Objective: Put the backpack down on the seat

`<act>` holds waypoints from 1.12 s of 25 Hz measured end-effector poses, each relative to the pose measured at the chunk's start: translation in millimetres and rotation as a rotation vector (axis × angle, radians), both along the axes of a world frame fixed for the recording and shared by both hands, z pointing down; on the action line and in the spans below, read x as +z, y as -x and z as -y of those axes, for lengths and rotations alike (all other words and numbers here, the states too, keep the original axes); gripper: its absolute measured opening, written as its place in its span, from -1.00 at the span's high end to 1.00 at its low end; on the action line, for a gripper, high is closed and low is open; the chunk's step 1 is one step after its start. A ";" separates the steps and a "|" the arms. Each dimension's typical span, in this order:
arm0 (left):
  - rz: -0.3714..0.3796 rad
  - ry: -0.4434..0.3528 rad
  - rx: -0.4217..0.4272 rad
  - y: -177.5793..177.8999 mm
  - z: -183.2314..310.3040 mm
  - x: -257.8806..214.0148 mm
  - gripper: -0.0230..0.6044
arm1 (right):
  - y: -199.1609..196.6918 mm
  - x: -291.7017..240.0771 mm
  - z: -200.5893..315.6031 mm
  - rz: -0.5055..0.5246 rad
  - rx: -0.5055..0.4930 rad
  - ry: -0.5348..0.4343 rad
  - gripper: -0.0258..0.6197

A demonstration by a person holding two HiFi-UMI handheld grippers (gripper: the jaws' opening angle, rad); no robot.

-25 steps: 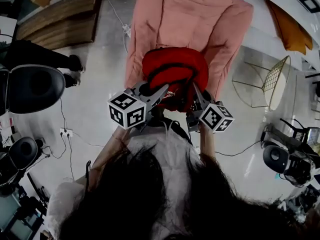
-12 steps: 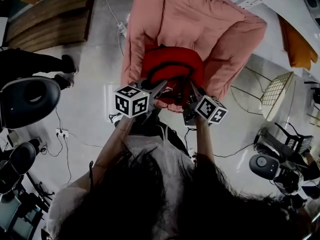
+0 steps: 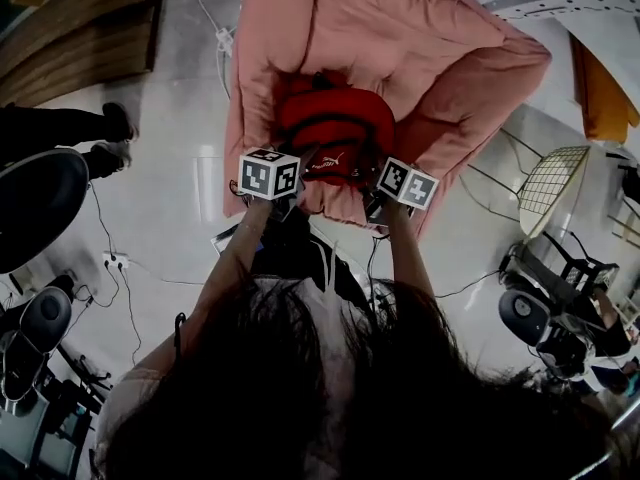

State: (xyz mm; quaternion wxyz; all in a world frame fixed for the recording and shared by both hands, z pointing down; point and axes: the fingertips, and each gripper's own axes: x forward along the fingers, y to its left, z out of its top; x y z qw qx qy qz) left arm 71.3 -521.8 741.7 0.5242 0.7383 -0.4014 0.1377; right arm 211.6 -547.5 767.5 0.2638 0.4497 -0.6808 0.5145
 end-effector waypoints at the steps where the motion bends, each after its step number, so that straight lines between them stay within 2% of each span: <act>1: 0.011 0.012 -0.003 -1.3 3.7 11.1 0.65 | -3.8 9.3 0.9 -0.004 0.013 0.018 0.76; 6: 0.069 0.061 -0.053 12.2 42.6 53.9 0.65 | -9.3 31.8 27.5 -0.032 0.043 0.035 0.76; 10: 0.161 0.116 -0.030 28.2 42.8 103.6 0.59 | -7.7 57.6 32.7 -0.094 -0.043 0.031 0.75; 12: 0.178 0.144 -0.022 34.6 39.1 118.5 0.52 | -5.8 67.5 31.3 -0.115 -0.076 0.030 0.75; 14: 0.169 0.157 -0.034 39.6 37.9 121.8 0.47 | -3.6 68.7 29.9 -0.112 -0.085 0.031 0.71; 19: 0.157 0.125 -0.056 52.8 31.8 109.3 0.35 | -0.3 50.8 20.0 -0.118 -0.105 0.012 0.41; 20: 0.135 0.118 -0.060 49.1 33.7 109.3 0.30 | -5.3 50.5 20.9 -0.129 -0.112 0.004 0.35; 22: 0.077 0.113 -0.059 41.0 37.3 108.7 0.03 | -17.9 51.7 23.1 -0.159 -0.117 -0.010 0.19; 25: 0.053 0.082 -0.038 43.1 30.1 96.6 -0.04 | -32.1 42.9 14.5 -0.171 -0.082 -0.041 0.17; 28: 0.068 0.021 -0.026 53.9 18.0 70.3 -0.04 | -32.4 12.7 -2.0 -0.064 -0.043 -0.085 0.17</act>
